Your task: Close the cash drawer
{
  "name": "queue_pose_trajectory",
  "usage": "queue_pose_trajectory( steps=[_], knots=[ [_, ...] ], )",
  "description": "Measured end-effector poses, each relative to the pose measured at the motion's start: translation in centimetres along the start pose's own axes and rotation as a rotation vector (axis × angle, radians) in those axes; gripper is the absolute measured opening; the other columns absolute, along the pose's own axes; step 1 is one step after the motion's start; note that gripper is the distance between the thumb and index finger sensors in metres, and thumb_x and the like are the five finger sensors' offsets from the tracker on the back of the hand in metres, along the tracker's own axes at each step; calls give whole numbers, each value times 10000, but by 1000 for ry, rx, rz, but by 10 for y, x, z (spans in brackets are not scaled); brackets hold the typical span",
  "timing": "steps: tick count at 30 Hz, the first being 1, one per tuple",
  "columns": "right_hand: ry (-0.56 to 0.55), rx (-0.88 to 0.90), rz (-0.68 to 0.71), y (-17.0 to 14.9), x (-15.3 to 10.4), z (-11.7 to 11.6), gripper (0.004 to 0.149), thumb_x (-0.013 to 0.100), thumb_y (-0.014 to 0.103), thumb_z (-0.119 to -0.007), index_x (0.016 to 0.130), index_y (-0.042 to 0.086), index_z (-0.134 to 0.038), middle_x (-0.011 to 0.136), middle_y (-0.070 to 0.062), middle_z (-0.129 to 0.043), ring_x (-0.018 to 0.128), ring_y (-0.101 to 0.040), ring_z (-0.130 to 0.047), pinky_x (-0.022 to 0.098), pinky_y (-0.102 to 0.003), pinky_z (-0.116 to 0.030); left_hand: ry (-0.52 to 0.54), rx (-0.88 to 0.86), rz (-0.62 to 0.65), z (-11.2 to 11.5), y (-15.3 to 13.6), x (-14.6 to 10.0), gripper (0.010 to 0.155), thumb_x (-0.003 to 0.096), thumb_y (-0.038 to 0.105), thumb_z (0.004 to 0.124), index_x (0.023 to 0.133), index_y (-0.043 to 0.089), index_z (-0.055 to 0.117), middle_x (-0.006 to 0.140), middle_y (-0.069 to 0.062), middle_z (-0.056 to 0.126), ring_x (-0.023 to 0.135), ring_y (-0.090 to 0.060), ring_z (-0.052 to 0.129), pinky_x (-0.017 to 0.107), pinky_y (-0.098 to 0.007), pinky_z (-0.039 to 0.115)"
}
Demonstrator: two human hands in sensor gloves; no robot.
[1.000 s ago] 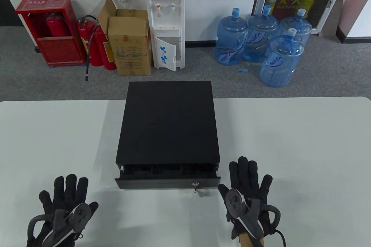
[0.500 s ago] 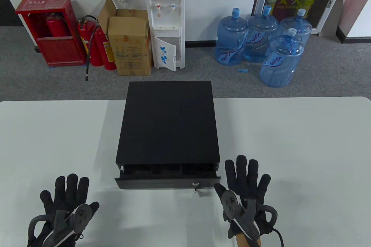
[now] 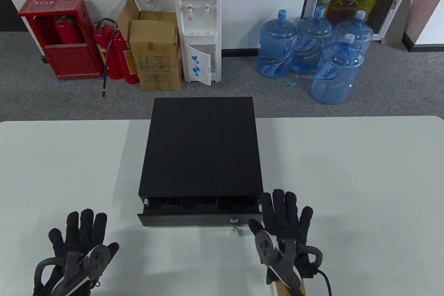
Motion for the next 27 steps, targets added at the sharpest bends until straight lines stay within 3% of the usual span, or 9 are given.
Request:
queue_pose_trajectory(
  steps=[7, 14, 17, 27],
  knots=[
    [-4, -115, 41, 29, 0, 6, 655, 356, 685, -656, 948, 407, -692, 1005, 82, -777, 869, -166, -857, 731, -517, -685, -13, -7, 3, 1, 1, 0, 845, 500, 707, 447, 1179, 294, 158, 1299, -118, 239, 1201, -456, 239, 751, -760, 288],
    [-1, -144, 127, 57, -1, 4, 470, 337, 634, -767, 669, 350, -942, 620, 80, -1032, 445, -125, -1048, 463, -404, -895, -17, -2, 21, 0, 5, 0, 845, 502, 705, 449, 1179, 292, 157, 1299, -121, 237, 1201, -458, 240, 751, -759, 291],
    [21, -162, 129, 66, -1, 1, 422, 331, 602, -805, 609, 335, -975, 541, 74, -1059, 366, -119, -1059, 407, -395, -911, -14, -9, 32, -1, 7, -1, 847, 501, 704, 445, 1177, 288, 151, 1298, -121, 239, 1201, -457, 240, 752, -759, 292],
    [118, -183, 61, 80, 3, -15, 410, 344, 561, -814, 584, 288, -1006, 489, 41, -1083, 298, -130, -1067, 353, -395, -918, -15, -14, 44, -1, 9, -1, 846, 501, 703, 443, 1176, 288, 149, 1296, -126, 226, 1198, -461, 238, 751, -759, 292]
  ],
)
Point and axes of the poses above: the tracker on the back of each hand, its own y axis roughly to the thumb side, its own x axis roughly from the wrist to the fingertips, z = x × y, the point moved 2 cm from there along x, roughly from the wrist to the fingertips
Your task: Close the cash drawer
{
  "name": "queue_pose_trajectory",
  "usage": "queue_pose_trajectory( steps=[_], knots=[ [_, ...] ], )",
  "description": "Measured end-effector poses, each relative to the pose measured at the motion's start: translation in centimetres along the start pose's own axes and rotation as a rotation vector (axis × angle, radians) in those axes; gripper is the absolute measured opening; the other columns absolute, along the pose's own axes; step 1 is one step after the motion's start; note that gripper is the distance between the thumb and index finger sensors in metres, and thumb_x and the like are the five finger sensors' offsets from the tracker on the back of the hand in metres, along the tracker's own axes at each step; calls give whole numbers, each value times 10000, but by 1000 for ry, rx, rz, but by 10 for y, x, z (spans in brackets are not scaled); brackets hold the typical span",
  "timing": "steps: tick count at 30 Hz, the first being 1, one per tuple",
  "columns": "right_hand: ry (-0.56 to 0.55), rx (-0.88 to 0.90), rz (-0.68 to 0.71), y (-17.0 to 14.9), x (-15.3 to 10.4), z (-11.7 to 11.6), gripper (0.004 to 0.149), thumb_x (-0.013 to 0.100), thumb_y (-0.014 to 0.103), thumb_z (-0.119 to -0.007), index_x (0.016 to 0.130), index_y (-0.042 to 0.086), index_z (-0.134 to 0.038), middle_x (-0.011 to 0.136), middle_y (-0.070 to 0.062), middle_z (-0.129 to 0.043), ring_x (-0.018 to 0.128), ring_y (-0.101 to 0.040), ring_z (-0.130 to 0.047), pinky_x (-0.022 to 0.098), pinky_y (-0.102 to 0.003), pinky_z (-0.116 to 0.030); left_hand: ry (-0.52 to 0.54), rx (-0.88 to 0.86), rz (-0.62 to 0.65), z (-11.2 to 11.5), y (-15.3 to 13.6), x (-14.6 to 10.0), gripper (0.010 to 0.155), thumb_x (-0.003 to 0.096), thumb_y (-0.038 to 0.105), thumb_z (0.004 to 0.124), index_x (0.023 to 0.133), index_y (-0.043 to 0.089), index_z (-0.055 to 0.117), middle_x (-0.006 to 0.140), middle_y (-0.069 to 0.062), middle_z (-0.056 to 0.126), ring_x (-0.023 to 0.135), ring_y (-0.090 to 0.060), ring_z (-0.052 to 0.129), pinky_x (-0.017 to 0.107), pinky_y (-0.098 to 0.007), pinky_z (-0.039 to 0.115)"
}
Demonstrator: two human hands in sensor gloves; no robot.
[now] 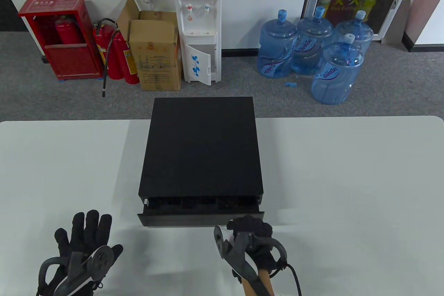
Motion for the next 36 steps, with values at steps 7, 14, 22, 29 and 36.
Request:
queue_pose_trajectory(
  steps=[7, 14, 22, 29, 36],
  knots=[
    [51, -3, -48, 9, 0, -14, 431, 348, 577, -801, 586, 280, -1004, 467, 37, -1090, 261, -126, -1065, 309, -384, -917, 1, -4, 6, 1, 1, 0, 849, 501, 703, 444, 1178, 284, 149, 1296, -126, 227, 1198, -461, 241, 751, -759, 293],
    [99, -24, -86, 11, 3, -22, 434, 353, 580, -807, 592, 277, -1006, 452, 35, -1093, 247, -126, -1066, 300, -382, -918, -6, -4, 13, 1, 2, 0, 847, 501, 703, 444, 1176, 285, 149, 1296, -128, 228, 1199, -461, 240, 751, -759, 292],
    [116, -27, -99, 11, 5, -29, 410, 357, 579, -809, 588, 307, -1010, 456, 42, -1092, 252, -120, -1065, 302, -378, -919, -9, -4, 19, 1, 3, 0, 849, 500, 704, 444, 1177, 285, 147, 1296, -126, 228, 1201, -457, 242, 752, -758, 293],
    [242, 33, -187, 9, 12, -40, 382, 398, 564, -768, 625, 335, -972, 516, 37, -1062, 307, -118, -1053, 340, -385, -909, -4, 5, 25, 1, 5, 0, 847, 501, 703, 445, 1176, 287, 148, 1296, -127, 229, 1200, -459, 243, 752, -759, 293],
    [467, 135, -327, 9, 20, -48, 408, 406, 482, -776, 640, 220, -983, 588, -31, -1033, 369, -159, -1043, 382, -421, -893, -14, 6, 26, 2, 5, 1, 847, 501, 702, 446, 1176, 287, 147, 1296, -128, 227, 1200, -459, 244, 752, -758, 295]
  ],
)
Point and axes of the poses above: the tracker on the back of each hand, its own y axis roughly to the thumb side, its own x axis roughly from the wrist to the fingertips, z = x × y, the point moved 2 cm from there along x, roughly from the wrist to the fingertips
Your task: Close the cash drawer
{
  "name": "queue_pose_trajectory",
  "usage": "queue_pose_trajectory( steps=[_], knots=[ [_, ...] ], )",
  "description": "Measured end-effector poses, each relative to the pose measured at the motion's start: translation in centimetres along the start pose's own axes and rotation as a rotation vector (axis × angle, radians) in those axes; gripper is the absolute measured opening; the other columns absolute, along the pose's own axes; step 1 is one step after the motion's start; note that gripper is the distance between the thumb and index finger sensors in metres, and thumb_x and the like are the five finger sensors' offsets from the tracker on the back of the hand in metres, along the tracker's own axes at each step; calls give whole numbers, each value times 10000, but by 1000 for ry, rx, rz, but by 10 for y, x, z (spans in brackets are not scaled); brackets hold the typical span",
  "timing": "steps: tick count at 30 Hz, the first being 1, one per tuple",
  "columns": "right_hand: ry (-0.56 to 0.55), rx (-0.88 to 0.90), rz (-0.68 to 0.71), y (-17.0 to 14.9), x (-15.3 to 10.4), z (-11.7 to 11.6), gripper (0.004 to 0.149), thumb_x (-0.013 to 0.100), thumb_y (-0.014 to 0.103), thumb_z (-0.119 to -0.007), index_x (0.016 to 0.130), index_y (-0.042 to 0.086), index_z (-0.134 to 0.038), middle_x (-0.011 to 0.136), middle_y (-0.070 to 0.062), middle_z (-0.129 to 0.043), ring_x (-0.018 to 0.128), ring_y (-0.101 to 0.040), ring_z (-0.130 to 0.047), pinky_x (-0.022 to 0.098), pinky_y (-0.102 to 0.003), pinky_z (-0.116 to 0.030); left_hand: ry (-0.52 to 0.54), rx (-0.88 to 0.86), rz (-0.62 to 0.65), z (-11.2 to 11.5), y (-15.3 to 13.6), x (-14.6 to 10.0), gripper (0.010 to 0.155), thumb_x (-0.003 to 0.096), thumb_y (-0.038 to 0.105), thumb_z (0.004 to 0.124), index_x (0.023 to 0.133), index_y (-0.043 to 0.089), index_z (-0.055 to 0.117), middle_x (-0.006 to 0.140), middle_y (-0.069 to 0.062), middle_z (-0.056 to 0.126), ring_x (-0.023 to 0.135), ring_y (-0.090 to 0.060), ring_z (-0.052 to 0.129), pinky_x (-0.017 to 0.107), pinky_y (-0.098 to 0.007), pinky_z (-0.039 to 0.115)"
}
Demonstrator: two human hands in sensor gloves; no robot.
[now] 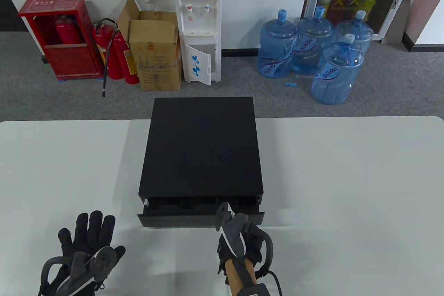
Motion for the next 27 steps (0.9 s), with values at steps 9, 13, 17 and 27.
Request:
queue_pose_trajectory(
  steps=[9, 13, 17, 27],
  knots=[
    [61, -32, -58, 9, 11, 2, 434, 410, 463, -773, 676, 185, -973, 591, -39, -1031, 373, -154, -1044, 383, -423, -894, -18, -7, -2, 3, 0, 1, 847, 501, 701, 447, 1177, 285, 150, 1296, -126, 226, 1201, -456, 243, 752, -758, 293],
    [42, -69, -57, 14, 13, 3, 437, 412, 463, -771, 677, 180, -974, 584, -39, -1032, 368, -151, -1047, 380, -423, -898, -19, -11, 5, 4, 1, 2, 845, 502, 701, 448, 1176, 287, 150, 1295, -126, 229, 1200, -456, 242, 753, -757, 292],
    [47, -54, -59, 15, 18, 1, 437, 414, 462, -771, 681, 180, -970, 585, -37, -1032, 370, -149, -1047, 382, -421, -899, -16, -4, 14, 4, 4, 2, 845, 502, 700, 448, 1176, 287, 150, 1296, -126, 227, 1200, -458, 242, 752, -758, 292],
    [124, 27, -73, 12, 31, 5, 439, 414, 471, -772, 695, 192, -962, 593, -28, -1031, 380, -143, -1047, 390, -418, -899, -38, -11, 16, 6, 6, 4, 844, 503, 700, 449, 1176, 288, 152, 1295, -124, 229, 1201, -456, 242, 753, -758, 292]
  ],
)
Point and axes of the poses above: the tracker on the back of each hand, its own y axis roughly to the thumb side, its own x axis roughly from the wrist to the fingertips, z = x × y, the point moved 2 cm from there along x, roughly from the wrist to the fingertips
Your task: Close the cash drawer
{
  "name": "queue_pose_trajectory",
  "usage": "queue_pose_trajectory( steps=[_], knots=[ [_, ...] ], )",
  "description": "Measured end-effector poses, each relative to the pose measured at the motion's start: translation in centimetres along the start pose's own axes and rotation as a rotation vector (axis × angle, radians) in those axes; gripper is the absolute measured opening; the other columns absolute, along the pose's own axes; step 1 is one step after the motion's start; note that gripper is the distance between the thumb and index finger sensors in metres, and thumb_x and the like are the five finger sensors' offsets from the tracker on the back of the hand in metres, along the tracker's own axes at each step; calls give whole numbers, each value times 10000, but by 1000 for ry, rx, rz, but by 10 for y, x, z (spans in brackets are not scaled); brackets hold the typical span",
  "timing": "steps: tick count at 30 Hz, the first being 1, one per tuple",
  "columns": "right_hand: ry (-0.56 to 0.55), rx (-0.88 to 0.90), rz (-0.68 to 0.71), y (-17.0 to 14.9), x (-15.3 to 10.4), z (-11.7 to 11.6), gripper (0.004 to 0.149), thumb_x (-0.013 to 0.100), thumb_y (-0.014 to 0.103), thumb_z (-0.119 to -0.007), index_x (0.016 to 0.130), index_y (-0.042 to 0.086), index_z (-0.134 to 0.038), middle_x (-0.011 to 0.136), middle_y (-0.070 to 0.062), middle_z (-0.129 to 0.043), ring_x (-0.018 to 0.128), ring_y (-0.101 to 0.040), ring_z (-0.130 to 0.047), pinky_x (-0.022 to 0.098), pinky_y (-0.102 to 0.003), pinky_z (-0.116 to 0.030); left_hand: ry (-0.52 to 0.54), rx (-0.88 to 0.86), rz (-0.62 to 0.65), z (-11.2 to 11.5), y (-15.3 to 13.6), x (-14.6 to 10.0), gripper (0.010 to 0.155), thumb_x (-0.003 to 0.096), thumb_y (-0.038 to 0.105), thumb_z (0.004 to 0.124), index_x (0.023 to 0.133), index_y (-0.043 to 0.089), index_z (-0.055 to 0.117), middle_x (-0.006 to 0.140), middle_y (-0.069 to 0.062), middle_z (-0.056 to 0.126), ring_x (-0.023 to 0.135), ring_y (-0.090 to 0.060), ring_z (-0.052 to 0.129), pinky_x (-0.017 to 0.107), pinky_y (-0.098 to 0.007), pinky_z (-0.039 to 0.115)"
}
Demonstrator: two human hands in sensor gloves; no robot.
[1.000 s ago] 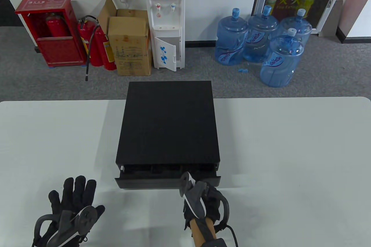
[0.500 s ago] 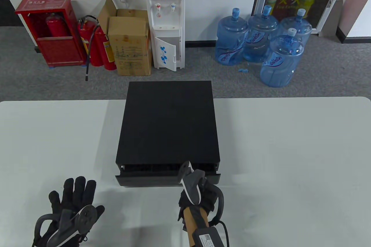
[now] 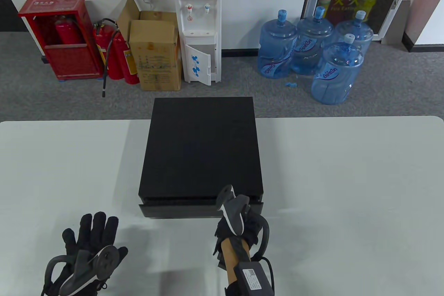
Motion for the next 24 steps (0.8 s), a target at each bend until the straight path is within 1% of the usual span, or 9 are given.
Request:
queue_pose_trajectory(
  steps=[10, 11, 17, 24],
  knots=[
    [30, 37, -13, 6, 19, -3, 444, 412, 479, -780, 697, 192, -963, 587, -28, -1038, 382, -140, -1048, 394, -414, -900, -3, 4, -2, -1, 0, 0, 847, 503, 699, 449, 1178, 283, 151, 1295, -127, 226, 1200, -458, 242, 752, -758, 292],
    [39, 26, -17, 7, 19, -3, 443, 413, 478, -782, 698, 192, -963, 587, -28, -1038, 381, -140, -1049, 394, -413, -900, -3, 4, 0, -1, 1, 0, 845, 504, 699, 449, 1177, 284, 151, 1295, -129, 225, 1199, -458, 243, 752, -758, 294],
    [10, -11, -18, 10, 16, -1, 445, 416, 472, -781, 699, 183, -965, 582, -30, -1039, 377, -138, -1050, 390, -412, -902, -15, -1, -1, -1, 1, 1, 845, 504, 698, 450, 1177, 284, 152, 1295, -126, 228, 1200, -457, 243, 752, -757, 294],
    [22, 33, -27, 9, 19, 0, 443, 412, 473, -790, 694, 180, -965, 571, -29, -1043, 371, -134, -1051, 389, -407, -904, -25, 8, 11, 1, 4, 2, 842, 504, 699, 449, 1175, 288, 152, 1295, -125, 229, 1201, -456, 246, 753, -757, 295]
  ],
)
Point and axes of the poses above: the tracker on the back of each hand, its own y axis roughly to the thumb side, its own x axis roughly from the wrist to the fingertips, z = x × y, the point moved 2 cm from there along x, roughly from the wrist to the fingertips
